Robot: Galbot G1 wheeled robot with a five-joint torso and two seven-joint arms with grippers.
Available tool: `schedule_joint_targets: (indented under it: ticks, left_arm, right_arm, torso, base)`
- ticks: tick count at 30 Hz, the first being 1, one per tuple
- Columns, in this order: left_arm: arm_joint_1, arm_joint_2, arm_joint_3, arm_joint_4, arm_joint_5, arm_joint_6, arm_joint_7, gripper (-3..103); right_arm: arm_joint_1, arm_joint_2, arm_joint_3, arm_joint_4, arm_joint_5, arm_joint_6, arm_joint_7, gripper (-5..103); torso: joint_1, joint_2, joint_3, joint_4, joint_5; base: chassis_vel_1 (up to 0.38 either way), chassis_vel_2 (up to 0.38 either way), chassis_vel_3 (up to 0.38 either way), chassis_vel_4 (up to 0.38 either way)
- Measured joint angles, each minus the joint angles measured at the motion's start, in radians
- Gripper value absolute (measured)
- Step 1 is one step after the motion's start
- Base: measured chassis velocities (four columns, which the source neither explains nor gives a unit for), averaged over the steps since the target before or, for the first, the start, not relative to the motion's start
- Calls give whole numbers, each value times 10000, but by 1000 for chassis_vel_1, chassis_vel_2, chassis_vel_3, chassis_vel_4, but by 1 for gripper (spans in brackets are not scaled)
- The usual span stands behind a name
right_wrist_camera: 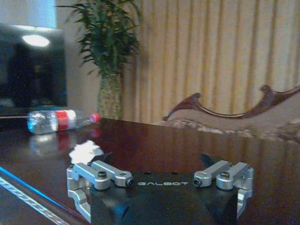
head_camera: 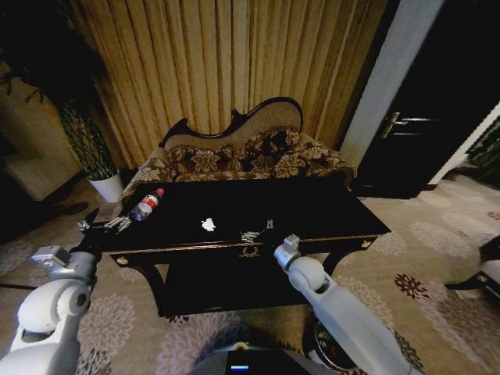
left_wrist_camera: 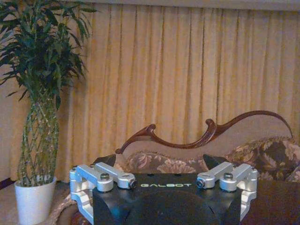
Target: Move to the front of the table and place the trash on the table into the trash bin.
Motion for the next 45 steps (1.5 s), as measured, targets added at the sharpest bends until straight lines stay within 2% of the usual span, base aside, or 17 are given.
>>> schedule_joint_targets:
  ticks: [9, 19, 21, 32, 45]
  left_arm:
    - [-45, -116, 66, -171, 39, 91, -40, 100]
    - [89, -275, 11, -275, 68, 108, -47, 100]
    - [117, -297, -13, -275, 67, 99, -46, 100]
    - [72, -331, -27, -161, 42, 21, -10, 100]
    - [-4, -303, 70, -151, 39, 24, 0, 100]
  right_arm:
    - [1343, -137, -1294, -452, 928, -49, 1, 100]
    - [2300, 326, -2347, -1023, 1150, -202, 2, 100]
    - [2568, 616, -2719, -1306, 1152, -250, 3, 100]
    - [2863, 933, -3247, -1335, 1354, -612, 2, 100]
    - [3196, 1197, -3148, -1872, 1354, -616, 2, 100]
  torso:
    - [1, -1, 0, -2, -1]
    - [1, 0, 0, 0, -2]
    - [0, 0, 0, 0, -1]
    - [0, 0, 0, -1, -2]
    - [1, 0, 0, 0, -1]
  base:
    - [0, 0, 0, 0]
    - [0, 0, 0, 0]
    - [0, 0, 0, 0]
    - [0, 0, 0, 0]
    - [0, 0, 0, 0]
